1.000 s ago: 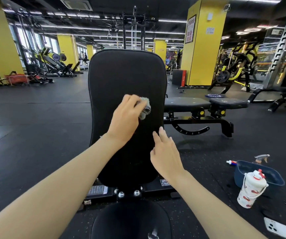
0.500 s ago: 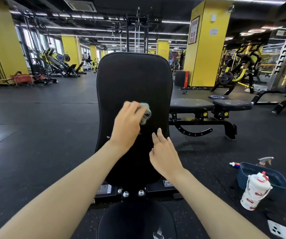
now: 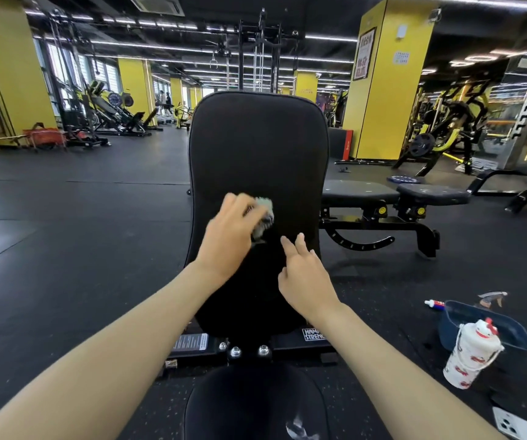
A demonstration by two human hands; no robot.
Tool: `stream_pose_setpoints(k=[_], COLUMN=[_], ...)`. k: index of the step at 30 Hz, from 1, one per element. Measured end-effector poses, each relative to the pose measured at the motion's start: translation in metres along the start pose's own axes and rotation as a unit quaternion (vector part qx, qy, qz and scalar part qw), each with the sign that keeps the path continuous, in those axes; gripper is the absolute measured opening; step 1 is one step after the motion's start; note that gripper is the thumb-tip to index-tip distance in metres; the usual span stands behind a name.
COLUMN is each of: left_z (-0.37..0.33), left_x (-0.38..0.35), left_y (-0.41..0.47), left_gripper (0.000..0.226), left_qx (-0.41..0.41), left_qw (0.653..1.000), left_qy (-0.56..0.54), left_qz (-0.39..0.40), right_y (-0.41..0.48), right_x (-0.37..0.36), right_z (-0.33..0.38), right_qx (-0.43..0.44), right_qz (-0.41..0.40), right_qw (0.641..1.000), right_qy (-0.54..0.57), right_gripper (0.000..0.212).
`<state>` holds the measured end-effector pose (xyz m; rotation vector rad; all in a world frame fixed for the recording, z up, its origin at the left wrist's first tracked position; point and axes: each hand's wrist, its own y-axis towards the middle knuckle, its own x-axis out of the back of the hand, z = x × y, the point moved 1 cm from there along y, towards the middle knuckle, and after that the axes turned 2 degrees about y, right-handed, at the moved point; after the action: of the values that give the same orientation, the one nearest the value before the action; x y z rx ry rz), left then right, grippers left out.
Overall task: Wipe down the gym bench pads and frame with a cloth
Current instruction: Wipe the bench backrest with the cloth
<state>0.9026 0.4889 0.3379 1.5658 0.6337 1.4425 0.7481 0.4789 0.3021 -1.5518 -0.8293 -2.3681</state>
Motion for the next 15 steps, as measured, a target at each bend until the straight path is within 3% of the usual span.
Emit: stream_pose_setpoints(k=[3,11,13,15], left_z=[0.008,-0.003,0.002,0.010], left_x=[-0.002,-0.026,-0.017,-0.002], left_y=[0.011,-0.048,-0.041,-0.025], left_gripper=[0.035,0.042,0.033,0.035], left_qx=[0.066,-0.048,-0.052,-0.006], left_qw=[0.997,0.996,0.997,1.000], left_qy=[0.008,-0.007,-0.013,-0.019], left_qz=[-0.044,0.074,0.052,-0.020], right_y=[0.001,-0.002,0.000,0.002], right_x=[-0.002,-0.001,0.001,0.002], right_z=[0.001,-0.003,-0.002,-0.001], right_qx=[-0.006,0.001,0.002,0.001], right_qz=[0.000,0.014,0.015,0.010], right_qw=[1.000,1.000,1.000,1.000], right_qy=[0.001,-0.014,-0.014,-0.011], right_gripper=[0.065,0.067,0.067,0.066])
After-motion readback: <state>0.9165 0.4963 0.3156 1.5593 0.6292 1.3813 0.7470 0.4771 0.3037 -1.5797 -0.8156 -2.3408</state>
